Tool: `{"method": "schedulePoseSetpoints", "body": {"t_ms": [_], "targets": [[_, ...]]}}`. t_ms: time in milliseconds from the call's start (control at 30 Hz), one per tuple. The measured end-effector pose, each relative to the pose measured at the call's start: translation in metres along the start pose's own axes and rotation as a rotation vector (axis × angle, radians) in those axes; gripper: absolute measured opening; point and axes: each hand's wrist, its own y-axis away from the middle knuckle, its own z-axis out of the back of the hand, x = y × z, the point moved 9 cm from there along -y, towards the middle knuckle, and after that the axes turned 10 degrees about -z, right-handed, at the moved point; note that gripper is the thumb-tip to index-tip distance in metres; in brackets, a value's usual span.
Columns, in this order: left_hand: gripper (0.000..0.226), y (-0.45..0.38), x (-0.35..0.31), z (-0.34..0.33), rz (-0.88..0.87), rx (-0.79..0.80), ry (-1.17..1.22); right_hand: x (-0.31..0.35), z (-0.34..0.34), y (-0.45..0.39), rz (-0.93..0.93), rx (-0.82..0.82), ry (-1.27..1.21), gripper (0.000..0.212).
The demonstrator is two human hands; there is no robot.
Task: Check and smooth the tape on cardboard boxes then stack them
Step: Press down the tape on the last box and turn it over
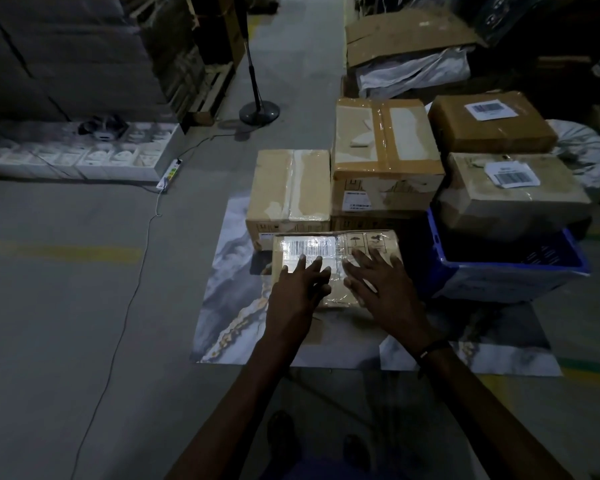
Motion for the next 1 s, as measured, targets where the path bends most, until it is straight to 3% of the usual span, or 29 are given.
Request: {"method": "schedulePoseSetpoints", "body": {"t_ms": [167,400,500,733,867,1000], "targets": [[0.031,0.011,-0.006,0.001,-0.078,0.001,-0.052,-0.003,0.0,0.006,0.041,0.04,0.009,0.06],[0.033,0.014,-0.011,0.007,-0.021,-0.052,0.065,0.001,-0.003,0.004,0.016,0.049,0.093,0.059],[0.039,0.016,-0.014,0.005,-0.024,-0.044,0.034,0.004,-0.008,0.013,0.052,-0.04,0.281,0.055],[0.029,0.004,-0.031,0.017,-0.078,-0.038,-0.174,0.003,-0.012,0.008,0.072,-0.103,0.356,0.05],[0.022,0.011,-0.036,0.029,-0.11,-0.115,-0.165,0.006,-0.003,0.015,0.096,-0.194,0.262,0.046],[0.024,0.037,-0.034,0.032,-0.191,-0.252,-0.217,0.003,0.013,0.032,0.042,-0.394,0.147,0.04]]}}
